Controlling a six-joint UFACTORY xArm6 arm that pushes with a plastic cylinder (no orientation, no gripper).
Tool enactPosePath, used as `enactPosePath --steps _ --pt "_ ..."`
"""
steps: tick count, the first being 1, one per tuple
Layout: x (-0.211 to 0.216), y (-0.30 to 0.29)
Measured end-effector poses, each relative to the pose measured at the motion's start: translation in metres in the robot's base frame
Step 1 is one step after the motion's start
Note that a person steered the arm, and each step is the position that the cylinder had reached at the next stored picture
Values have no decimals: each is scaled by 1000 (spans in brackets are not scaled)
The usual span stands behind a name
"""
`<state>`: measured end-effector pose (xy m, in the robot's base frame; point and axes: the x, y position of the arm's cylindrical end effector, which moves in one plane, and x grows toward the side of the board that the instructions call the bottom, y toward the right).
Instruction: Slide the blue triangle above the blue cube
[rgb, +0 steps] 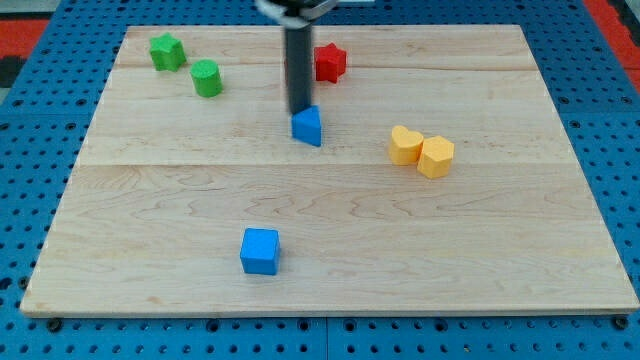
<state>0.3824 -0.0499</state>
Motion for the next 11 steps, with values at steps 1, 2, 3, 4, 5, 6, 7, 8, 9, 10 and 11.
enactPosePath --steps 1,2,3,4,5,6,7,8,9,10,11 --pt "28 -2" --pt "-13 -17" --pt "-13 36" --pt "24 38" --pt "66 1" --pt "101 -12" --pt "118 -14" --pt "123 -18" --pt "119 -19" --pt "119 -19" --pt "119 -16"
